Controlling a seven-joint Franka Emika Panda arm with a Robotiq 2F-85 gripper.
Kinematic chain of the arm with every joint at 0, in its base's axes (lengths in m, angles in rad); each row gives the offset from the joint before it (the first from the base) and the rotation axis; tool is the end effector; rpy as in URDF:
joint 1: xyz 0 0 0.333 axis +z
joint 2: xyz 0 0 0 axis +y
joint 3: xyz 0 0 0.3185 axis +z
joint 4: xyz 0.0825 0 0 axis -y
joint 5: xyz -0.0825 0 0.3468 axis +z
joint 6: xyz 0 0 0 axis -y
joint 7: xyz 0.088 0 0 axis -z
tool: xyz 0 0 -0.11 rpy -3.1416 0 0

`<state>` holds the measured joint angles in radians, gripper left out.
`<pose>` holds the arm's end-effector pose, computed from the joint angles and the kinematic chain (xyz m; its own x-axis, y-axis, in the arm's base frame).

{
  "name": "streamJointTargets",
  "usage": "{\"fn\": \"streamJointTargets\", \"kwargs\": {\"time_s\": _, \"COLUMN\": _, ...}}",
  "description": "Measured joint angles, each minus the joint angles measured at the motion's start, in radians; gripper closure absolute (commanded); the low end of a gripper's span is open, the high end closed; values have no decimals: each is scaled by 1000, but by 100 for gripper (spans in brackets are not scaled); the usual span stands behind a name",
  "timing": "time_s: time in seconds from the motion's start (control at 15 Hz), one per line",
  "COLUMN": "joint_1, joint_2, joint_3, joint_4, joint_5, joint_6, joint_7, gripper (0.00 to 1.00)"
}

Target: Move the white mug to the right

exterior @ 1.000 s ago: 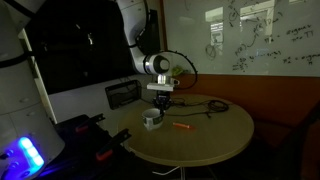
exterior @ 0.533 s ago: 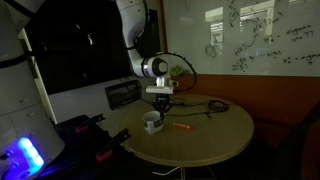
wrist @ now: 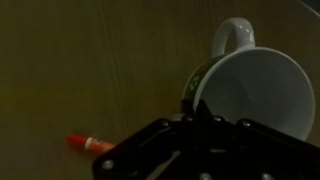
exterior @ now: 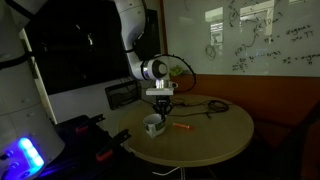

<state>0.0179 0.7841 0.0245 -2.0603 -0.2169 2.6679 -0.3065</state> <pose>0.5298 0.0293 0.0691 0.8401 0.5104 -0.1838 0.5177 -0.8555 -0.0098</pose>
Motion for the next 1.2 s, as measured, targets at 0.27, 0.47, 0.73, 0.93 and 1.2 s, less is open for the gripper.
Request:
{"fn": "streamJointTargets", "kwargs": {"time_s": 0.27, "joint_1": 0, "joint_2": 6, "joint_3": 0, "joint_4": 3, "joint_5": 0, "joint_6": 4, "joint_7": 0, "gripper": 98}}
{"fn": "streamJointTargets", "kwargs": {"time_s": 0.47, "joint_1": -1, "joint_2": 9, "joint_3": 0, "joint_4": 8, "joint_5": 0, "joint_6": 4, "joint_7": 0, "gripper": 65}}
{"fn": "streamJointTargets", "kwargs": {"time_s": 0.73, "joint_1": -1, "joint_2": 9, "joint_3": 1, "joint_4": 18, "joint_5": 0, "joint_6": 4, "joint_7": 0, "gripper": 37}}
{"fn": "streamJointTargets", "kwargs": {"time_s": 0.93, "joint_1": -4, "joint_2": -1, "joint_3": 8, "joint_4": 24, "joint_5": 1, "joint_6": 4, "joint_7": -1, "gripper": 15}}
{"fn": "streamJointTargets", "kwargs": {"time_s": 1.2, "joint_1": -51, "joint_2": -59, "joint_3": 65, "joint_4": 16, "joint_5": 26, "joint_6": -50, "joint_7": -25, "gripper": 0}}
